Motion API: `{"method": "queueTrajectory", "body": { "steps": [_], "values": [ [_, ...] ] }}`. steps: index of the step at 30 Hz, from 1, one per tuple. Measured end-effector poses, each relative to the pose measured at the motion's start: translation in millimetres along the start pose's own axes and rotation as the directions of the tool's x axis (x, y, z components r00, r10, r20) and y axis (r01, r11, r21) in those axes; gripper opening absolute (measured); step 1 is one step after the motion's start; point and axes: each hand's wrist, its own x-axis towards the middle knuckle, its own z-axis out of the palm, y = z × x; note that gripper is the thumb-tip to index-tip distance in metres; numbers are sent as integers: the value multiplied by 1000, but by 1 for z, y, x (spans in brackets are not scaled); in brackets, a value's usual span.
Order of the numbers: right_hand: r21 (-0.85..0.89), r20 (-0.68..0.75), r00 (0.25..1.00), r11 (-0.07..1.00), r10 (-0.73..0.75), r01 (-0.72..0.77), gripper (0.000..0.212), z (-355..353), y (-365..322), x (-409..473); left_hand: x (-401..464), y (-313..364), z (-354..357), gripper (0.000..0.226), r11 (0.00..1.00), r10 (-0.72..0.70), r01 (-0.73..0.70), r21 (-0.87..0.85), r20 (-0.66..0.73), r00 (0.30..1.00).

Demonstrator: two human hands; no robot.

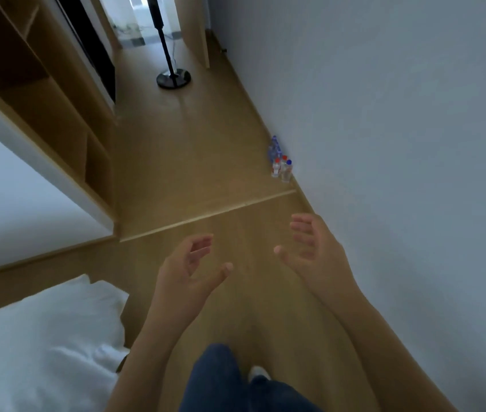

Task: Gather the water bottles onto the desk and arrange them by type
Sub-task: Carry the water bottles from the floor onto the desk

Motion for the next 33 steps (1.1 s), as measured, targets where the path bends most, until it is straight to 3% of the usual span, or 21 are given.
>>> {"method": "queueTrajectory", "body": {
  "steps": [9,18,33],
  "values": [
    [30,-116,991,998,65,-62,52,46,-16,224,255,-12,-18,46,999,0,5,-40,119,993],
    [41,-286,935,978,209,-206,51,62,-37,407,491,-1,-15,47,998,-32,48,-41,329,944],
    [128,-349,821,891,452,-436,56,27,28,681,796,-22,107,52,966,-244,168,196,478,844]
  ]
}}
